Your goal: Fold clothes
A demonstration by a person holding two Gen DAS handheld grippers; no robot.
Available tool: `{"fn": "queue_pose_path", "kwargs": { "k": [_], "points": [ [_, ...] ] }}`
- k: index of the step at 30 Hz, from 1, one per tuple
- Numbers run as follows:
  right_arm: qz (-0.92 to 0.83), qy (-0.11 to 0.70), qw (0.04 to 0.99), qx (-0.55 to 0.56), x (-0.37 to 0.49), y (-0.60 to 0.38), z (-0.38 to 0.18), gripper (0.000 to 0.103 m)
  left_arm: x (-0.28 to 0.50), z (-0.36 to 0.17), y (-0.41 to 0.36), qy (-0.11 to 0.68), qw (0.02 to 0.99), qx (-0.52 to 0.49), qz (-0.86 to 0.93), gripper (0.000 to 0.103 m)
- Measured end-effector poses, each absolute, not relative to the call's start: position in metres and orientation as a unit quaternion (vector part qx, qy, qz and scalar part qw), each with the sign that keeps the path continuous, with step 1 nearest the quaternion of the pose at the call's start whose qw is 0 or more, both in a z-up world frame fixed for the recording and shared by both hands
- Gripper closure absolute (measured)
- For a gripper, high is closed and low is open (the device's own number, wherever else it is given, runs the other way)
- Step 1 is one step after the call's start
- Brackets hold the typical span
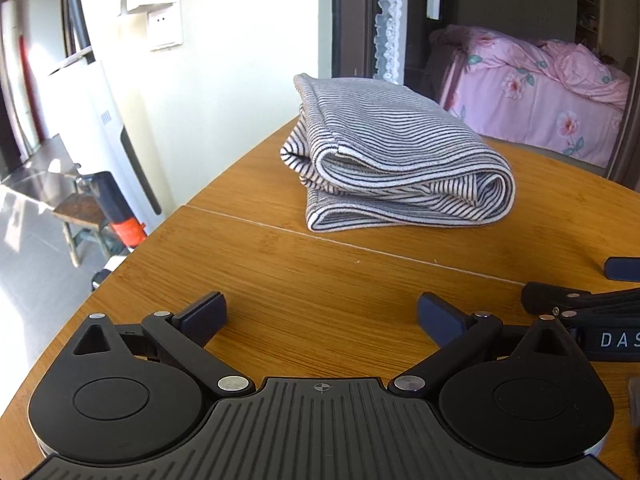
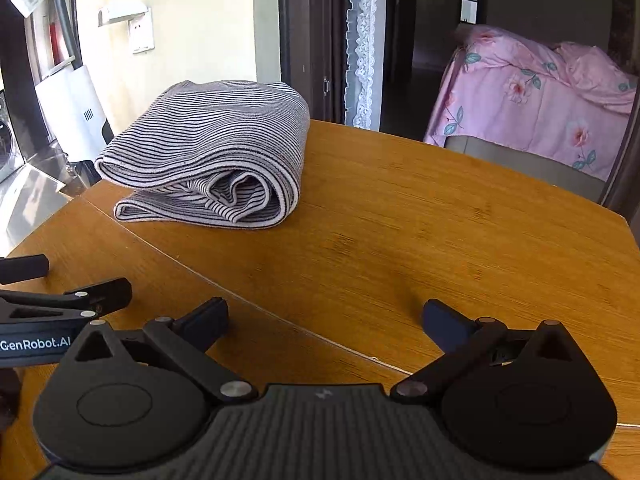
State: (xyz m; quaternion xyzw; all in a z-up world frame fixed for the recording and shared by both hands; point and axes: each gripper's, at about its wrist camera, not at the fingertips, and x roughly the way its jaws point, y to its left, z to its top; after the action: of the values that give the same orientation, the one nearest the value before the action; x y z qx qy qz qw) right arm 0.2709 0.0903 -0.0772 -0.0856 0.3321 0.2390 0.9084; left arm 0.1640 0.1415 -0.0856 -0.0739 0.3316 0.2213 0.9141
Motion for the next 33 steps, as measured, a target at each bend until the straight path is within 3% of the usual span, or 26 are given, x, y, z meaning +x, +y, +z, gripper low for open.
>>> {"fn": "queue_pose_path", "kwargs": {
  "k": [33],
  "points": [
    [0.199,0.333,0.919,-0.068,0.278,0.077,-0.079,0.000,0.170,-0.089,0.134,0.328,0.902,-0.091,0.264,0.000]
  ]
}}
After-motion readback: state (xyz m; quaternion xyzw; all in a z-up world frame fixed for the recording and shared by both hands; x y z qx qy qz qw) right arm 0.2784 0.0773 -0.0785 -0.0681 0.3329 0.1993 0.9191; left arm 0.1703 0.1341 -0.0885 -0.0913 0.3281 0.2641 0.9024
